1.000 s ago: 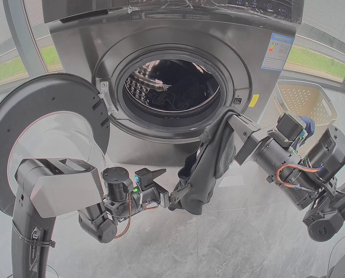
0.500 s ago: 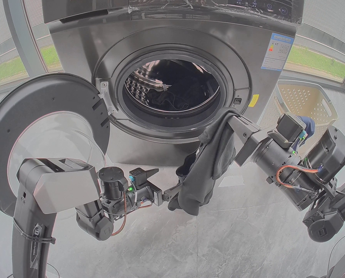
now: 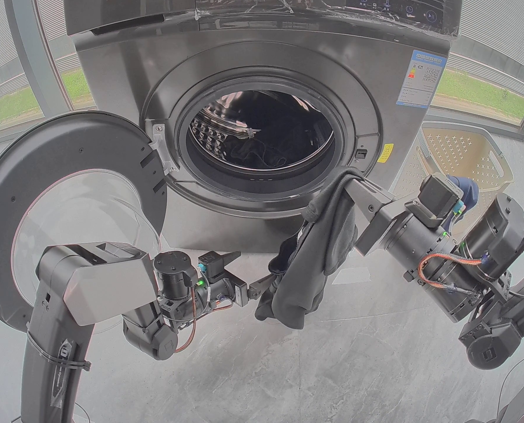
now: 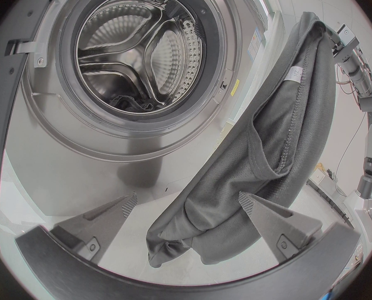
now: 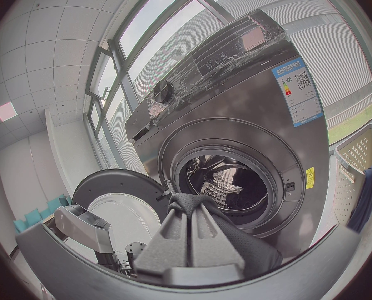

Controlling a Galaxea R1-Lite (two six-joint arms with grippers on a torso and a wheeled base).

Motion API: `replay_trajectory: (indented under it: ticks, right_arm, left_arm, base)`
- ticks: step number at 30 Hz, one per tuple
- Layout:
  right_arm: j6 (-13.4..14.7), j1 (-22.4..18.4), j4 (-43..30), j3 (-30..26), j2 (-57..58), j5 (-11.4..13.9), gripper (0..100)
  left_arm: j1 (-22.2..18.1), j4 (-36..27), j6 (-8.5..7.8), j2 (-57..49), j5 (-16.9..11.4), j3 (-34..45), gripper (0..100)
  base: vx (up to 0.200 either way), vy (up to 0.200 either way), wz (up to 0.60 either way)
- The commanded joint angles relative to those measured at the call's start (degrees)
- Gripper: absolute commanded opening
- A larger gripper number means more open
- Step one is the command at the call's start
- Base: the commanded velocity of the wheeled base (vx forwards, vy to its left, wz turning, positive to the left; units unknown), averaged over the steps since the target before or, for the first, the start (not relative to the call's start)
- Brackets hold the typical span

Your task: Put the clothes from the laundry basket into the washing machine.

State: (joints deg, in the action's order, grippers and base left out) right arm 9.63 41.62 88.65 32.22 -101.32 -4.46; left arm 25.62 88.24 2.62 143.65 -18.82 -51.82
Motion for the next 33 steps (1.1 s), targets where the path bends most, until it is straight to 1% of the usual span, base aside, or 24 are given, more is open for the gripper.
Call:
replay_trajectory:
  ticks: [1,10,11,17,22,27,29,33]
  right_arm:
    - [0.04,0.66,0.03,-0.05,-0.20,-0.02,0]
    - [0.04,0.57,0.03,-0.05,-0.20,-0.02,0]
    - [0.04,0.57,0.03,-0.05,-0.20,-0.02,0]
    - [0.04,-0.05,0.03,-0.05,-0.20,-0.02,0]
    - [0.04,-0.13,0.03,0.04,-0.29,-0.11,0]
    - [0.04,0.22,0.03,-0.05,-0.37,-0.11,0]
    - [0.04,0.31,0.03,-0.05,-0.46,-0.11,0]
    - [0.04,0.48,0.03,-0.14,-0.37,-0.11,0]
  left_arm:
    - [1.36,-0.08,0.19,1.98,0.10,-2.67,100]
    - [3.91,0.36,0.19,2.24,-0.07,-2.58,100]
    - [4.08,0.45,-0.16,2.24,-0.07,-2.05,100]
    - [4.87,0.53,-0.69,1.19,-0.25,1.81,100]
    - [4.96,0.62,-1.65,0.49,-0.60,4.54,100]
    - [5.05,0.53,-1.74,0.66,-0.16,2.25,100]
    - [5.14,0.53,-1.21,1.01,-0.07,-0.03,100]
    - [5.40,0.45,-0.95,1.81,0.01,-2.93,100]
  base:
    - [0.000,0.000,0.00]
    - [0.000,0.000,0.00]
    - [0.000,0.000,0.00]
    - [0.000,0.000,0.00]
    - [0.000,0.000,0.00]
    - [0.000,0.000,0.00]
    - [0.000,0.000,0.00]
    - [0.000,0.000,0.00]
